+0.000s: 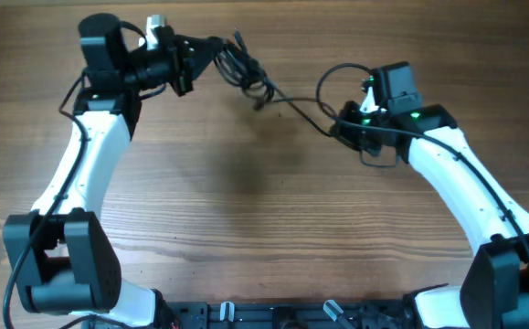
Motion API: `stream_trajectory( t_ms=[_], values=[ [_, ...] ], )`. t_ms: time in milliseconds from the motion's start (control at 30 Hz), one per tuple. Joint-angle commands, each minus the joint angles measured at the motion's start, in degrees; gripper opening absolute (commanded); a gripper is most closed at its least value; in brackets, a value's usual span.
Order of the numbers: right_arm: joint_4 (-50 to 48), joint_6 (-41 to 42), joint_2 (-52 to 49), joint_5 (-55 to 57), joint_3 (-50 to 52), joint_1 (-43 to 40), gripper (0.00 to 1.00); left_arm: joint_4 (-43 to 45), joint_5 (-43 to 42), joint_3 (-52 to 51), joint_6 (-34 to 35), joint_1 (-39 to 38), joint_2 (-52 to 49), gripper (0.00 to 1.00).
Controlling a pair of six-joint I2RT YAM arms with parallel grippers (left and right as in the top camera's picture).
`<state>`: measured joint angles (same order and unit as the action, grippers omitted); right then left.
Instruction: Untangle cables
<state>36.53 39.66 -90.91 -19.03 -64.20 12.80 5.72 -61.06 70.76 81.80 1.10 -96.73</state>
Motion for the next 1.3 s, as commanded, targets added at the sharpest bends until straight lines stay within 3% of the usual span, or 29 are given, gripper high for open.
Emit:
stream_trajectory(
  t_ms=[0, 167, 233, 333, 367, 467, 600, 667, 933, 1167, 1267],
  values=[
    [1.33, -12.02, -0.42, -0.09, 1.64, -2.27, 0.04, 1.66, 0.79, 2.01, -6.73, 2.23, 1.7, 0.04],
    [1.6, -27.19, 3.08, -13.97, 0.87, -2.27, 0.05, -6.27, -0.9, 2.01, -19.71, 1.51, 1.7, 0.04],
    [2.4, -28.61, 4.07, -12.81, 0.87, -2.27, 0.05, -11.3, -0.9, 2.01, -23.87, 1.25, 1.68, 0.04],
    [1.81, -29.09, 4.42, -10.38, 0.85, -2.27, 0.24, -18.34, -0.9, 2.01, -28.44, 0.26, 1.68, 0.04],
    [1.29, -29.2, 4.42, -10.36, 0.85, -2.27, 0.35, -20.44, -0.87, 2.01, -29.29, -0.28, 1.68, 0.04],
    [0.57, -29.07, 4.42, -10.4, 0.44, -2.27, 0.46, -23.71, -0.9, 2.01, -29.35, -1.7, 1.7, 0.04],
    [0.48, -28.55, 4.46, -11.32, -2.67, -2.25, 0.73, -24.48, -0.87, 2.01, -27.21, -3.34, 1.7, 0.04],
    [1.09, -28.59, 4.57, -12.52, -5.68, -2.25, 0.77, -24.48, -0.92, 2.01, -23.85, -3.63, 1.68, 0.04],
    [-5.86, -34.1, 4.55, -24.35, -10.01, 6.16, 0.7, -24.48, -1.86, 2.01, -13.99, -4.04, 1.7, 0.04],
    [-11.08, -38.47, 3.54, -10.16, -9.99, 17.42, 0.73, -24.46, -7.63, 2.01, -5.7, -6.78, 1.7, 0.04],
    [-12.15, -39.56, 2.38, -11.39, -9.99, 18.88, 0.66, -24.46, -9.27, 2.01, -2.86, -7.23, 1.7, 0.04]
  ],
)
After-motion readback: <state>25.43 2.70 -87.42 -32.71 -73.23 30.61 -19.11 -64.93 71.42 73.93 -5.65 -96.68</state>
